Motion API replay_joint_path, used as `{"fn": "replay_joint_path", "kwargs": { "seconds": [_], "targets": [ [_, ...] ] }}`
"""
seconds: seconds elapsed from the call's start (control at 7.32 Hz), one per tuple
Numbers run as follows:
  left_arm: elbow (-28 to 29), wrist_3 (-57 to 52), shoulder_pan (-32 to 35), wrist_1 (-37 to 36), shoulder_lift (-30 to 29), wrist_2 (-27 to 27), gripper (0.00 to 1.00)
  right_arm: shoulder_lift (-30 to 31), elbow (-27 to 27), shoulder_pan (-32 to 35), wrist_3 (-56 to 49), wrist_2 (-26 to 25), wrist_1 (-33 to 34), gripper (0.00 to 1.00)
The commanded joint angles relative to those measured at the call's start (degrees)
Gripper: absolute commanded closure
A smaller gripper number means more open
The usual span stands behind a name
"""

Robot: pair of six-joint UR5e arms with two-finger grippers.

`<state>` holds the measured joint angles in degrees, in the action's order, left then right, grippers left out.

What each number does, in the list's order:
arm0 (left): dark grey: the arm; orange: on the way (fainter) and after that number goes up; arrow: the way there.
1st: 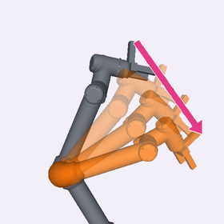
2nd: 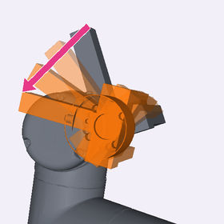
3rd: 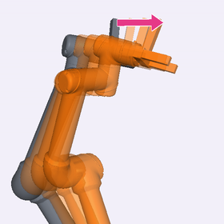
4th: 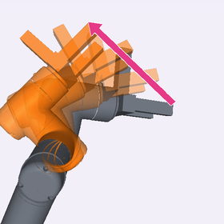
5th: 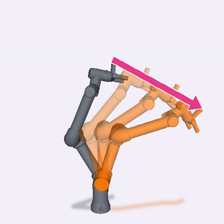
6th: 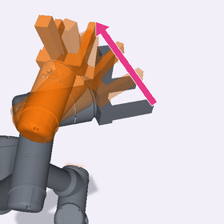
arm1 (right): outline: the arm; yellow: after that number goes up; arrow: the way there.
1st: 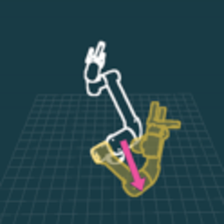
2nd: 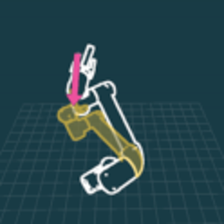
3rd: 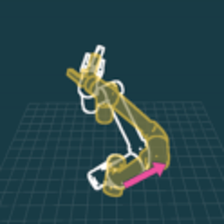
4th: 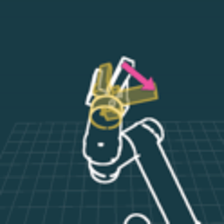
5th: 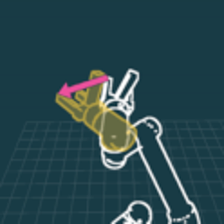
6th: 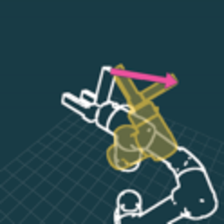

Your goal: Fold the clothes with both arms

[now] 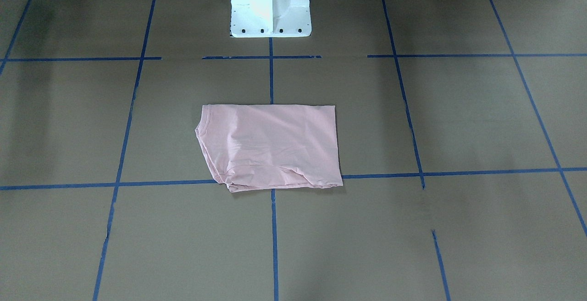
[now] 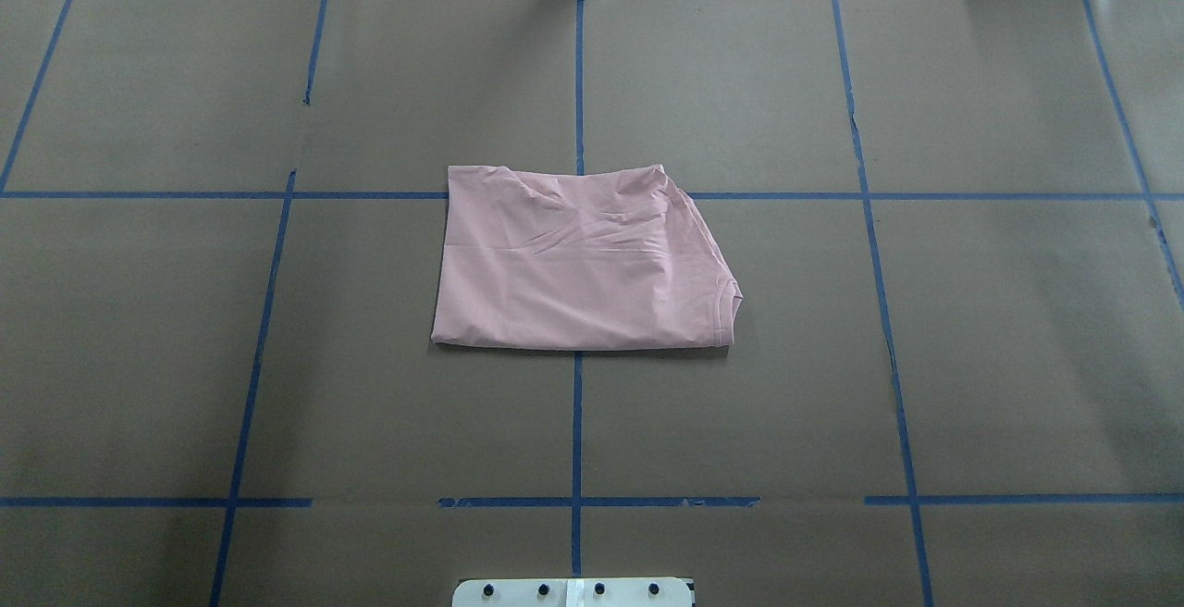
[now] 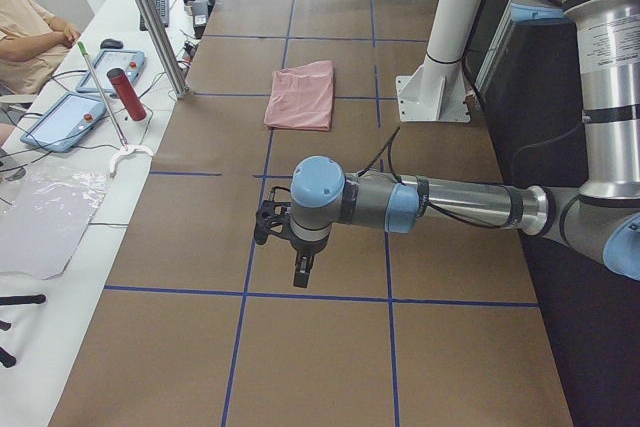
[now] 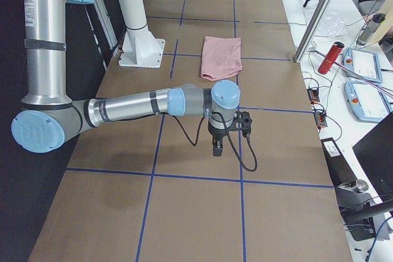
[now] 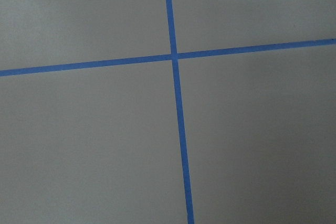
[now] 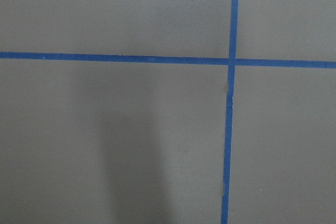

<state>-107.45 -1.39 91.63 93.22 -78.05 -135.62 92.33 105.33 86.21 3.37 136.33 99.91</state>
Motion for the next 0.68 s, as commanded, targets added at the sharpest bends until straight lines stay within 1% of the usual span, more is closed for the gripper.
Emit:
{"fn": "replay_joint_path", "kwargs": {
  "seconds": [0.0,0.14,0.41,0.55],
  "targets": [
    [0.04,-0.02,-0.14,-0.06,0.44,0.01,0.00,-0.48,0.14,-0.08,0.49,0.25,-0.07,0.00],
    [-0.39,-0.02,-0.14,-0.06,0.45,-0.08,0.00,-0.48,0.14,-0.08,0.58,0.33,-0.24,0.00],
    [-4.85,0.07,-0.14,-0.14,0.45,0.01,0.00,-0.66,-0.12,-0.17,0.58,0.77,-0.42,0.00],
    [-6.79,-0.02,-0.14,-0.32,1.93,-0.08,0.00,-1.09,-0.56,-0.17,0.58,0.51,-0.42,0.00]
  ]
}}
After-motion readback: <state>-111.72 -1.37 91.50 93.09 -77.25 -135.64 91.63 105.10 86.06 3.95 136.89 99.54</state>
